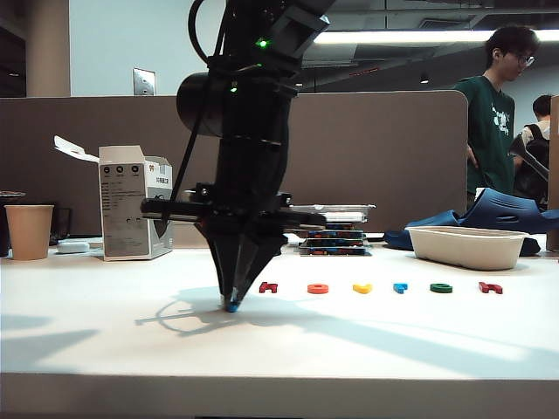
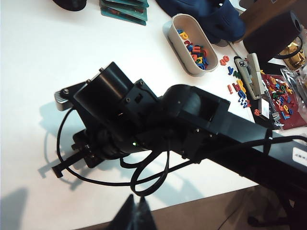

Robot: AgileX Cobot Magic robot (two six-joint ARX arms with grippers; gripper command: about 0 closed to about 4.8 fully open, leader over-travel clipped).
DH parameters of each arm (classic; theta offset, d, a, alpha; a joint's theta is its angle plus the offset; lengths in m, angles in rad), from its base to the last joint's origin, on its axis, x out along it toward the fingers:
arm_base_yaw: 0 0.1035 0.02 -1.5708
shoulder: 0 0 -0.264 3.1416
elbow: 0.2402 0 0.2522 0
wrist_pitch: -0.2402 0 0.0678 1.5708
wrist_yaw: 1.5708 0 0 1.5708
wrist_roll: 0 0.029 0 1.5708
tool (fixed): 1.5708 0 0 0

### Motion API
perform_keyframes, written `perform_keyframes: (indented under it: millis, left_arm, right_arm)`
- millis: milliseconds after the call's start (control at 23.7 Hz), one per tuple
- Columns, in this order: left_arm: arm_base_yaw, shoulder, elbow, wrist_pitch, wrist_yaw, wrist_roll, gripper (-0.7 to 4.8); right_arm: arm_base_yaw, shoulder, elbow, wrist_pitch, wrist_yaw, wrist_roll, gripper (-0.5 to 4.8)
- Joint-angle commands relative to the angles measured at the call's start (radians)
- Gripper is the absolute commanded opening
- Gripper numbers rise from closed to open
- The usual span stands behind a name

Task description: Select the appropriate letters from the row of letter magnets placed on the table to arrange into the word "love".

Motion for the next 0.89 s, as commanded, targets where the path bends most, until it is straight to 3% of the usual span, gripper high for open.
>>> perform_keyframes:
  millis: [42, 338, 506, 886]
  left_arm:
    - [0.000, -0.002, 0.004, 0.010, -0.006, 0.005, -0.05]
    - [0.000, -0.002, 0.004, 0.010, -0.006, 0.005, -0.05]
    - [0.000, -0.002, 0.004, 0.010, -0.006, 0.005, -0.05]
    - [0.000, -0.002, 0.004, 0.010, -0.006, 0.005, -0.05]
  right_arm:
    - [-0.004, 0.028, -0.020, -0.140, -0.002, 0.063, -0.09]
    - [-0.003, 0.027, -0.020, -0.202, 0.007, 0.114, -0.09]
    - [-0.008, 0.027, -0.020, -0.213, 0.071, 0.136, -0.09]
    - [-0.069, 0.026, -0.021, -0.224, 0.098, 0.170, -0.09]
